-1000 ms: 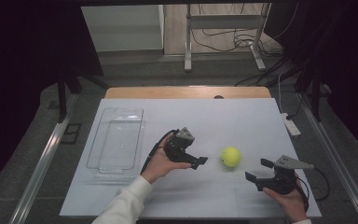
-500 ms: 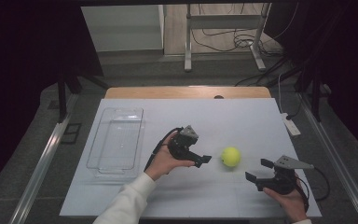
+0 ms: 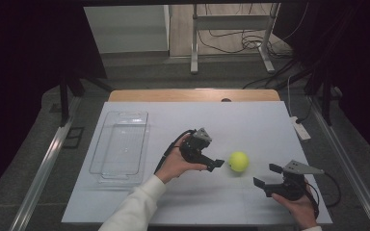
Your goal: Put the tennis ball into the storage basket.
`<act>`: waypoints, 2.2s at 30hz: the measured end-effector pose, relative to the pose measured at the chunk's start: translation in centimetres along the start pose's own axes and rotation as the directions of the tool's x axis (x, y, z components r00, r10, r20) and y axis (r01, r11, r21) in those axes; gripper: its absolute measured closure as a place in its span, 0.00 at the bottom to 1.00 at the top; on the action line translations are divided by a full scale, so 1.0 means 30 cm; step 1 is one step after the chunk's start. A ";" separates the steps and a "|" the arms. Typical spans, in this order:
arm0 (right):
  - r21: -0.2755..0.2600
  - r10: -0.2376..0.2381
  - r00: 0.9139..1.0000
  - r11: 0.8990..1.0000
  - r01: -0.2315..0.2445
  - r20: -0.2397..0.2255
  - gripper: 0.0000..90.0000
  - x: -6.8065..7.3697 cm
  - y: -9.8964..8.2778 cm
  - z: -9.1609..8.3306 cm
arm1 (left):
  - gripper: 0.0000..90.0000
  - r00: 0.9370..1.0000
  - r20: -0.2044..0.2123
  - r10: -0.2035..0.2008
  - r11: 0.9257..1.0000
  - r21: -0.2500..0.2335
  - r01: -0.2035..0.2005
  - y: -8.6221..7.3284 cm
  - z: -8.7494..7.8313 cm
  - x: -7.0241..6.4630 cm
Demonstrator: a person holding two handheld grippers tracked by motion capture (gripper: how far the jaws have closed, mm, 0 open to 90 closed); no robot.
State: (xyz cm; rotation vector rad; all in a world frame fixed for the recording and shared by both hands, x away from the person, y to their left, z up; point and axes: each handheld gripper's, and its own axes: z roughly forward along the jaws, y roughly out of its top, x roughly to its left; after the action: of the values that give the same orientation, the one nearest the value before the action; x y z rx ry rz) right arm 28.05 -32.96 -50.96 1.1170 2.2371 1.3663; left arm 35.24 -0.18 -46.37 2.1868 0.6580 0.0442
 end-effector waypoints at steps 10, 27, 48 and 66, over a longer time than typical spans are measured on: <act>0.002 -0.001 1.000 1.000 0.001 0.001 0.09 0.000 0.000 0.000 | 0.11 1.000 0.004 0.004 1.000 0.009 -0.004 0.021 0.023 -0.001; 0.003 -0.001 1.000 1.000 0.001 0.003 0.09 -0.002 -0.001 0.000 | 0.11 1.000 0.016 0.024 0.999 0.030 -0.025 0.054 0.065 -0.009; 0.004 0.001 1.000 1.000 -0.001 0.001 0.09 -0.003 -0.002 0.001 | 0.11 0.999 0.033 0.040 0.998 0.056 -0.042 0.099 0.126 -0.014; 0.011 0.000 1.000 1.000 0.000 0.005 0.09 -0.003 -0.003 0.002 | 0.08 0.999 0.034 0.040 0.994 0.098 -0.043 0.135 0.200 -0.015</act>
State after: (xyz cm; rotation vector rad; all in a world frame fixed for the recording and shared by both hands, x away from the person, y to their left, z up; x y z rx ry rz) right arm 28.12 -33.01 -51.09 1.1225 2.2442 1.3508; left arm 38.13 -6.78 -47.23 2.2917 0.6081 -0.0016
